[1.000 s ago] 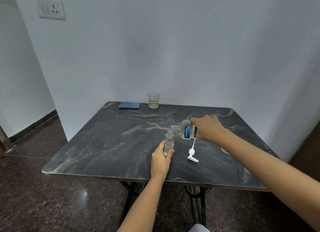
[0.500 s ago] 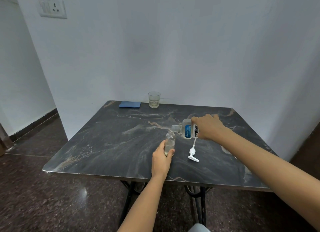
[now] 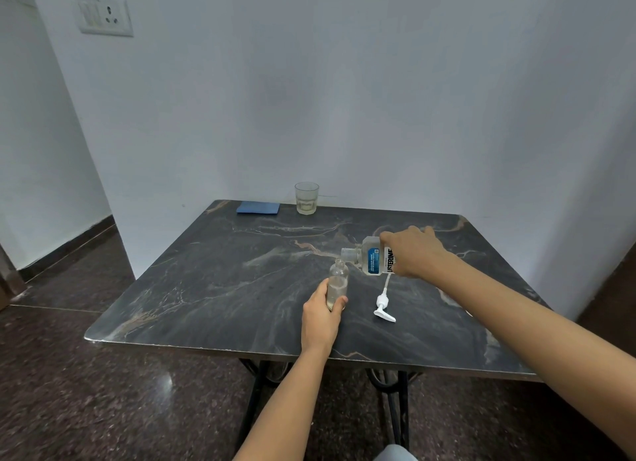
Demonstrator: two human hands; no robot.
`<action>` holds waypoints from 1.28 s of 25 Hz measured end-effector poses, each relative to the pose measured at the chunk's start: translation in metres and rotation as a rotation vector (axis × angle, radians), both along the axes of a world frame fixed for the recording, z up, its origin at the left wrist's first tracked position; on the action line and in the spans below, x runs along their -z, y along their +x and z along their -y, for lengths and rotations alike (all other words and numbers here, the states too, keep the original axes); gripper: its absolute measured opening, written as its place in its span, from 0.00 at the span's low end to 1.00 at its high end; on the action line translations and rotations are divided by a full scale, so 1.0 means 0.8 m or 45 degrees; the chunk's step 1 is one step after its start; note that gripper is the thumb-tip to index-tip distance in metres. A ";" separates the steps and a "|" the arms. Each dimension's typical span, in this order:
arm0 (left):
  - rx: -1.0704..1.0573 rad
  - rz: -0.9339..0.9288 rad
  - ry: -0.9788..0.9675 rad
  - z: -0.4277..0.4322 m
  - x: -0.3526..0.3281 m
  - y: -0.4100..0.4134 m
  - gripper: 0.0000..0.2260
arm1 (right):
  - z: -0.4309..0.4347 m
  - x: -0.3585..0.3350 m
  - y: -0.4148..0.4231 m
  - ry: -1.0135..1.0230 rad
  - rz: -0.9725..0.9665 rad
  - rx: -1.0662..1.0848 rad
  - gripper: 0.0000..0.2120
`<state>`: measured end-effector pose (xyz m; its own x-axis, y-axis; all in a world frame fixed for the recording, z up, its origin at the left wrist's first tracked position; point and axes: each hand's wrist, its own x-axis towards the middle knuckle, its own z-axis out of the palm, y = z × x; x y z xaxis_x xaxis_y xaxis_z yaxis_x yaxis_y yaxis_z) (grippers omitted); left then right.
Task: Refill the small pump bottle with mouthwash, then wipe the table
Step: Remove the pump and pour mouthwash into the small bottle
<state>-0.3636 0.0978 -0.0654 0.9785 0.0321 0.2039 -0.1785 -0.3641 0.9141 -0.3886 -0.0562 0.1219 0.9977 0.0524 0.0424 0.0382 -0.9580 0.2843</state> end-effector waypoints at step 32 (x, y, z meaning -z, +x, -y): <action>0.027 0.015 -0.023 0.000 0.001 0.000 0.16 | -0.004 -0.004 -0.002 -0.024 -0.001 0.003 0.21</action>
